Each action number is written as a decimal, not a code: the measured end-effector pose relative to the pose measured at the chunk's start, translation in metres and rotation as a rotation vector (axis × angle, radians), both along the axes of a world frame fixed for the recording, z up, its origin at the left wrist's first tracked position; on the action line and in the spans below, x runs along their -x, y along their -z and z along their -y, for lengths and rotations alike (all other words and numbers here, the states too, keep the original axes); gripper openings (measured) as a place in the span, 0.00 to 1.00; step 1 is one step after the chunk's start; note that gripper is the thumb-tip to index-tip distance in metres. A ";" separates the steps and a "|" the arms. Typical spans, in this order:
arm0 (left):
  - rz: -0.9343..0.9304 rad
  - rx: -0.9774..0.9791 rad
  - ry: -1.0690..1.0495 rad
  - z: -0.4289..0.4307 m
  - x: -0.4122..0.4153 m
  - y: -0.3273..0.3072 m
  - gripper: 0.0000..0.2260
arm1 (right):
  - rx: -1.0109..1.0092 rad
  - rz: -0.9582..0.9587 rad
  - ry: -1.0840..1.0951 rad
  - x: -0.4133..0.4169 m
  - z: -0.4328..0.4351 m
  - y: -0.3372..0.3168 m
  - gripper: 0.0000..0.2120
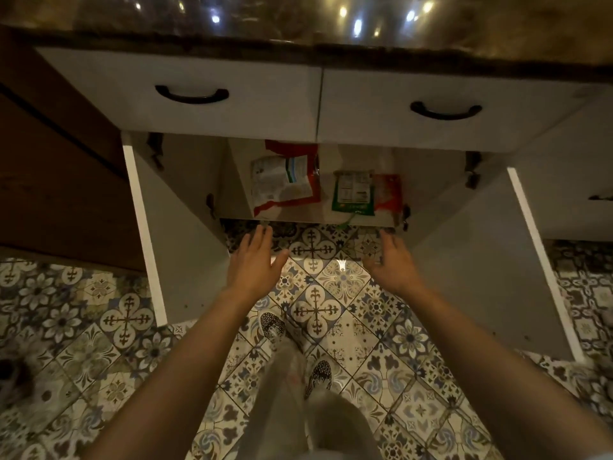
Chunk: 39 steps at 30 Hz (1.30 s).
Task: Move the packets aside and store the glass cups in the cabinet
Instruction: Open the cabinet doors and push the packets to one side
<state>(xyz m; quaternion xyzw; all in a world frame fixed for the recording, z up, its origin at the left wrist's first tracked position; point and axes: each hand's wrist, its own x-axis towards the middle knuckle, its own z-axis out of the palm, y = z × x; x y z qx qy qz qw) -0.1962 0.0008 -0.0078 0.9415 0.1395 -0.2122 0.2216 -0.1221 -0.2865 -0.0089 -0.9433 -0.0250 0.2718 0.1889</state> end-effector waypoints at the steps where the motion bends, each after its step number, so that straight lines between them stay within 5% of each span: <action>1: 0.000 0.017 -0.009 -0.006 -0.010 0.006 0.33 | -0.019 -0.005 0.005 -0.009 -0.009 0.007 0.38; 8: 0.030 0.045 -0.053 -0.040 -0.060 0.069 0.43 | -0.014 -0.099 0.053 -0.055 -0.048 0.075 0.36; 16: 0.015 0.043 -0.110 -0.049 -0.104 0.158 0.30 | -0.072 -0.173 0.145 -0.098 -0.084 0.170 0.29; 24: 0.025 -0.040 -0.278 -0.070 -0.171 0.326 0.26 | -0.224 -0.300 0.279 -0.167 -0.124 0.350 0.18; 28: 0.088 -0.017 -0.332 -0.083 -0.219 0.419 0.32 | -0.523 -0.283 0.409 -0.214 -0.156 0.465 0.23; 30: 0.125 -0.057 -0.312 -0.084 -0.235 0.457 0.34 | -0.698 -0.403 0.520 -0.234 -0.168 0.506 0.16; 32: 0.168 -0.086 -0.312 -0.081 -0.243 0.492 0.36 | -0.834 -0.444 0.601 -0.246 -0.180 0.533 0.09; 36: 0.212 -0.101 -0.284 -0.069 -0.238 0.532 0.37 | -1.238 -0.551 0.818 -0.261 -0.189 0.570 0.12; 39: 0.221 -0.096 -0.301 -0.061 -0.226 0.530 0.38 | -1.328 -0.584 0.834 -0.259 -0.184 0.562 0.14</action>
